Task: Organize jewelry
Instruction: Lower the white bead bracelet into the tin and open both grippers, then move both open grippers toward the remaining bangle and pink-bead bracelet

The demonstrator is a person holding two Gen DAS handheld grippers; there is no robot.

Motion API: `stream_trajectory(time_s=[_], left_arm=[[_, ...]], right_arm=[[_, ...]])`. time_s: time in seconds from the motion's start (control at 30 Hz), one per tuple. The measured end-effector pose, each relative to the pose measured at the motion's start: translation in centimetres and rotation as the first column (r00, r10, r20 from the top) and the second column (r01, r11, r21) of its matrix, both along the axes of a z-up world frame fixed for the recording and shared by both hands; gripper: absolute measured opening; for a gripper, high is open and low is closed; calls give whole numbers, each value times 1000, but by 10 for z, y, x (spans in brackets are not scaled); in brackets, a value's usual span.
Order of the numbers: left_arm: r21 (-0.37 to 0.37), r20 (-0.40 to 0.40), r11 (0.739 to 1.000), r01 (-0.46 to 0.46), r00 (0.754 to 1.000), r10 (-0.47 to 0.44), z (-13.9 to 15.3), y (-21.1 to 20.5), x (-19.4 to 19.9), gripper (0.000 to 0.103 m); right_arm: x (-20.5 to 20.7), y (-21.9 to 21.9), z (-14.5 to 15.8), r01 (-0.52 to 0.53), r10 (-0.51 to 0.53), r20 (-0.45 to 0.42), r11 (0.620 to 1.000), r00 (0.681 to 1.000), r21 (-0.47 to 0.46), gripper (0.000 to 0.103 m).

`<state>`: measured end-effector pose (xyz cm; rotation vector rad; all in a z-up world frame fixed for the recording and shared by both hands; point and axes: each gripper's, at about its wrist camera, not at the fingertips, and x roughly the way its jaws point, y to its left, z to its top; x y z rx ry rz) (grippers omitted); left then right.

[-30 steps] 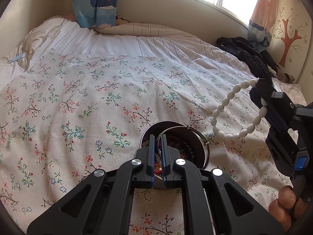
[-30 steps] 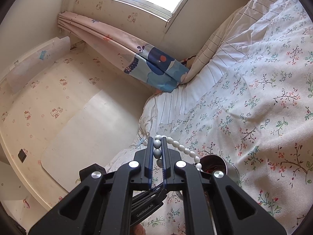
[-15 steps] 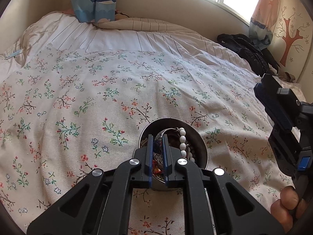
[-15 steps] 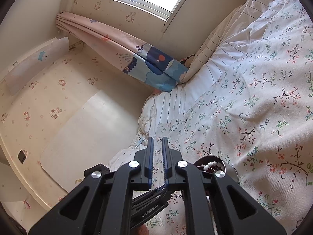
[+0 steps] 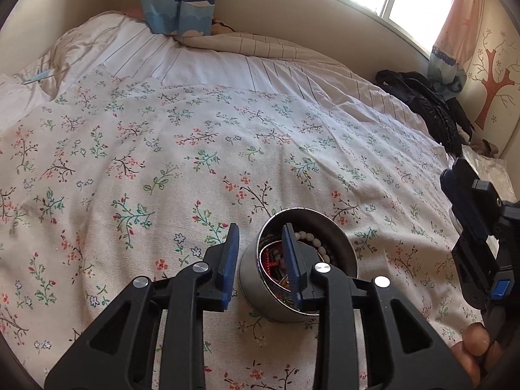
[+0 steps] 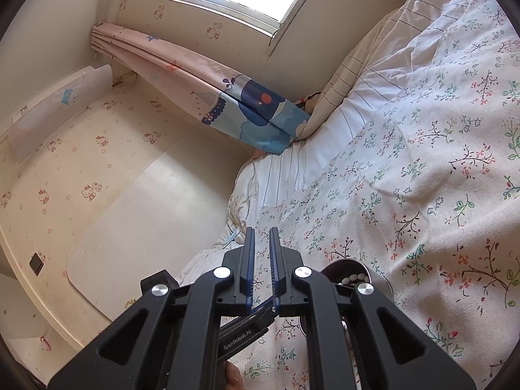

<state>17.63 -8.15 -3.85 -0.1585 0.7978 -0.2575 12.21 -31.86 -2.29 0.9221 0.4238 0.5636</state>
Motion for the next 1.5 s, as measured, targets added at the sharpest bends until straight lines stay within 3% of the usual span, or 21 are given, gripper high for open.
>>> stream_trajectory(time_s=[0.27, 0.87, 1.03, 1.13, 1.3, 1.5], left_arm=[[-11, 20, 998, -56, 998, 57, 5, 13, 0, 43], [37, 36, 997, -67, 997, 66, 7, 9, -3, 54], [45, 39, 996, -72, 997, 71, 9, 13, -6, 60], [27, 25, 995, -93, 995, 93, 9, 27, -8, 64], [-10, -37, 991, -136, 990, 136, 2, 58, -15, 68], [74, -87, 994, -76, 993, 82, -9, 71, -38, 68]], right_arm=[[0, -1, -1, 0, 0, -7, 1000, 1000, 1, 15], [2, 2, -4, -8, 8, -19, 1000, 1000, -4, 26], [1, 6, -6, -22, 21, -36, 1000, 999, -19, 36], [-3, 9, -5, -26, 22, -57, 998, 998, -61, 47], [-14, 19, -6, -50, 34, -103, 986, 994, -156, 55], [-24, 40, -15, -108, 42, -207, 941, 977, -320, 56]])
